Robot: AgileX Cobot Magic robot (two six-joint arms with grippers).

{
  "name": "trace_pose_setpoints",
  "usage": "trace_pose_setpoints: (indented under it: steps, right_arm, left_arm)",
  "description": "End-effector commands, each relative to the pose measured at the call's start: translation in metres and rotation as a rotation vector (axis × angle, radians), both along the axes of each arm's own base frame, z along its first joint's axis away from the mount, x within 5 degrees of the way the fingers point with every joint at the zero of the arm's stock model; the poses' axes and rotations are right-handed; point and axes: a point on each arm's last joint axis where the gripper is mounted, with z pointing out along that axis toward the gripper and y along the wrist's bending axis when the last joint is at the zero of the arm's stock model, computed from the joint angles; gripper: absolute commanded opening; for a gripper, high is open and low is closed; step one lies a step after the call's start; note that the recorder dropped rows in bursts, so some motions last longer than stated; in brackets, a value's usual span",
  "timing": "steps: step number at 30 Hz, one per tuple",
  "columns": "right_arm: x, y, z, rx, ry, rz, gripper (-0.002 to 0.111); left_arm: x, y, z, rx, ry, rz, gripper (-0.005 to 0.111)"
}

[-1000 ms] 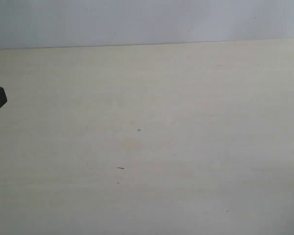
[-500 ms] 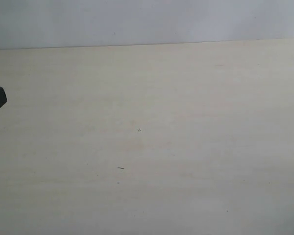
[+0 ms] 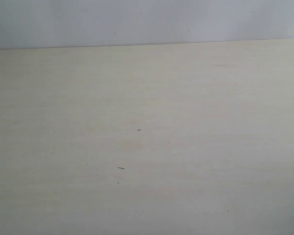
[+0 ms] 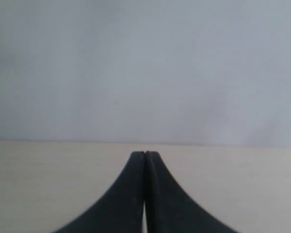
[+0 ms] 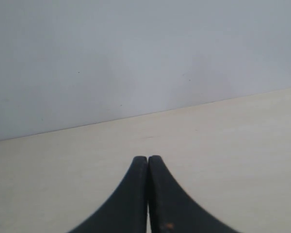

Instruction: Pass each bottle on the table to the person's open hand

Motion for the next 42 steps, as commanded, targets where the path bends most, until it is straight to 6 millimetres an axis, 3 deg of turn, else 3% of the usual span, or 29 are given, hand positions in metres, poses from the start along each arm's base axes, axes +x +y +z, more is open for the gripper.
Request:
trace_pose_setpoints:
  steps: [1,10,25,34,38,42]
  right_arm:
    - [0.0,0.0,0.0,0.003,-0.01,-0.006,0.0]
    - [0.0,0.0,0.0,0.003,-0.01,-0.006,0.0]
    - [0.0,0.0,0.0,0.003,-0.01,-0.006,0.0]
    - [0.0,0.0,0.0,0.003,-0.01,-0.006,0.0]
    - [0.0,0.0,0.0,0.003,-0.01,-0.006,0.0]
    - [0.0,0.0,0.0,0.003,-0.01,-0.006,0.0]
  left_arm:
    - [-0.018,0.014,0.008,-0.019,-0.097,0.09,0.0]
    - [-0.045,0.015,0.012,0.0,-0.196,0.112,0.0]
    - [-0.046,0.008,0.006,0.047,-0.143,0.04,0.0]
    - [-0.043,0.022,-0.006,-0.099,0.024,0.193,0.0]
    - [-0.039,0.024,-0.023,-0.017,0.063,0.219,0.0]
    - [-0.034,0.025,-0.056,0.066,0.142,0.232,0.0]
